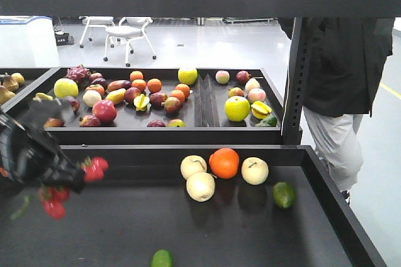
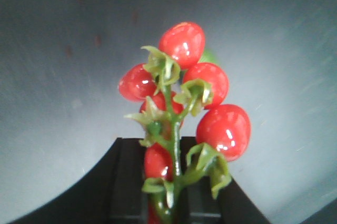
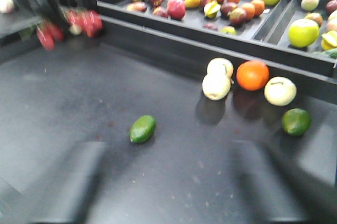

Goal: Pick snacks and fruit into basket
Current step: 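Move the right gripper down over the green lime on the table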

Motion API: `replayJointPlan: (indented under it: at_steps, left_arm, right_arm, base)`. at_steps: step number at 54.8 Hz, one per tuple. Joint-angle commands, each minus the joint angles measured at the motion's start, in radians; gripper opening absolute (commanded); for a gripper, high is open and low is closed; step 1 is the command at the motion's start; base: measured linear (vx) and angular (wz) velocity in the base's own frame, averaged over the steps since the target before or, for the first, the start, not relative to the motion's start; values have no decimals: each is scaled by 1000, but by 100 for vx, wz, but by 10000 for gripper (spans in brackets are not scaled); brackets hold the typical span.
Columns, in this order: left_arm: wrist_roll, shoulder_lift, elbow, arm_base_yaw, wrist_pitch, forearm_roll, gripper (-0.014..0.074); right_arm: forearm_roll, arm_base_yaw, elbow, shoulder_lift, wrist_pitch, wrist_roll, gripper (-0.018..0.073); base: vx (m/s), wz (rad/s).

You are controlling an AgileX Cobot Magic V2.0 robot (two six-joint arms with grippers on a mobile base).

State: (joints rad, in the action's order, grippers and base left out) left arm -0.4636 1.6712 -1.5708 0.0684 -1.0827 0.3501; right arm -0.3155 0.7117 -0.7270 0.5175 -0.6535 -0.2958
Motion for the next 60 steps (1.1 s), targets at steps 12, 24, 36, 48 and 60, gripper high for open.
replayJointPlan:
  at_steps: [12,24,36,48,60]
  left_arm:
    - [47,-282,-19,-2,-2,48,-8]
    - [53,-460,123,-2,51,48,-8]
    - [53,-644,360,-2,153,46,-8]
    - [53,-817,538,-2,220,46,-8]
    - [53,-971,632,-2,234,46,-8]
  right_arm:
    - [-19,-4,-32,203,236,42,718]
    - [19,-4,-121,372,304,44,678]
    - [35,-4,-272,572,286,44,656]
    - [78,-4,-414,771,260,43,657]
    - [130,-4,-516,948,260,40,657]
  base:
    - [0,0]
    - [0,0]
    - [0,0]
    - [0,0]
    - [0,0]
